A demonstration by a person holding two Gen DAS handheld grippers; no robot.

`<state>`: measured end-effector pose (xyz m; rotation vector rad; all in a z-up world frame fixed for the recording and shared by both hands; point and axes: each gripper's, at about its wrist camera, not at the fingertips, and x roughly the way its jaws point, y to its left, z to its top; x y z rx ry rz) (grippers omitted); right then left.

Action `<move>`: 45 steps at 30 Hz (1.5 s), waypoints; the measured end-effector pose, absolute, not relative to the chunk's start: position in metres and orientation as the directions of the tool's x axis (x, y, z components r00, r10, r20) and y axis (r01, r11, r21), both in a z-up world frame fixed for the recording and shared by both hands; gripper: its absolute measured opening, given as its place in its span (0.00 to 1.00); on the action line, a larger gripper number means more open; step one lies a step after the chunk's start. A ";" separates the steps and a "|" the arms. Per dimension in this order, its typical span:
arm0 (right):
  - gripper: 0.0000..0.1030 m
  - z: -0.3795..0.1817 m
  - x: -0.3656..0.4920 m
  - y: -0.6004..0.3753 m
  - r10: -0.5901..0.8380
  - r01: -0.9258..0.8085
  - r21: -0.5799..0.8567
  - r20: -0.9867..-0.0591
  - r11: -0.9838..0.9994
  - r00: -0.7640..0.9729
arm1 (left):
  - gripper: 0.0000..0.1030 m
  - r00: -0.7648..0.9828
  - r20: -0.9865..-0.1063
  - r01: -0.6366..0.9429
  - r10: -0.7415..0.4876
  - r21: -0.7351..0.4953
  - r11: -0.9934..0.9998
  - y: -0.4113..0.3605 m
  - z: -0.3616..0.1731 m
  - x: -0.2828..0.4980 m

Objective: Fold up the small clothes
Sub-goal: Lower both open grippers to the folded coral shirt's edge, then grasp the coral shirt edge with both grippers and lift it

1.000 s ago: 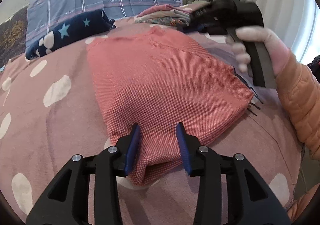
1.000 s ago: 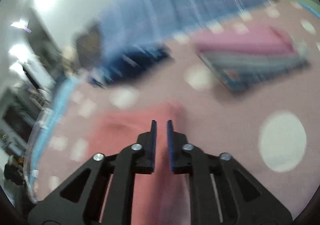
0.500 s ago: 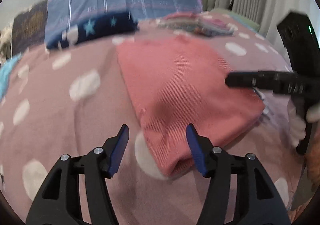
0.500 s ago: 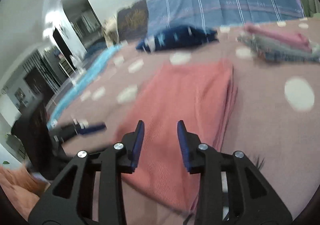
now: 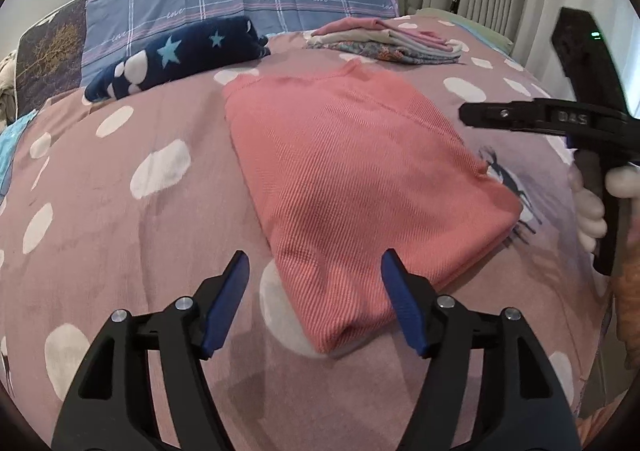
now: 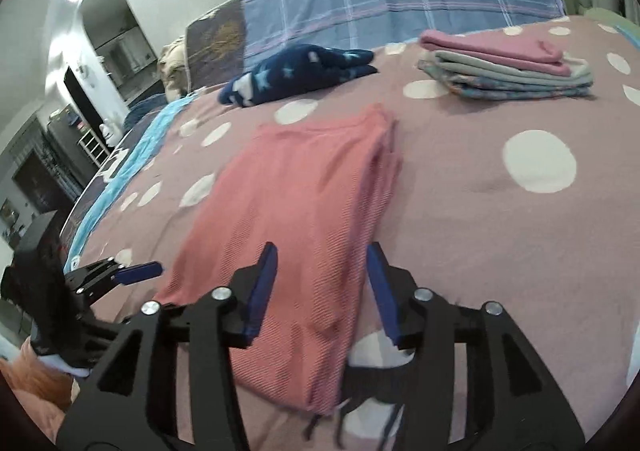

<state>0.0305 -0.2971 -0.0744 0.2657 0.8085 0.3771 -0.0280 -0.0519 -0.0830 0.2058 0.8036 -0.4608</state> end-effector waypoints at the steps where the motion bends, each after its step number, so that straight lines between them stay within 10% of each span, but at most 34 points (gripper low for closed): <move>1: 0.51 -0.076 0.033 -0.299 0.428 -0.218 0.381 -0.653 0.899 0.624 | 0.67 0.603 -0.729 0.475 -0.322 0.004 0.880 -0.053 -0.081 -0.027; 45: 0.59 -0.117 0.123 -0.302 0.638 -0.177 0.629 -0.652 0.757 0.410 | 0.78 0.385 -0.730 0.493 -0.565 -0.355 0.794 -0.055 -0.105 0.124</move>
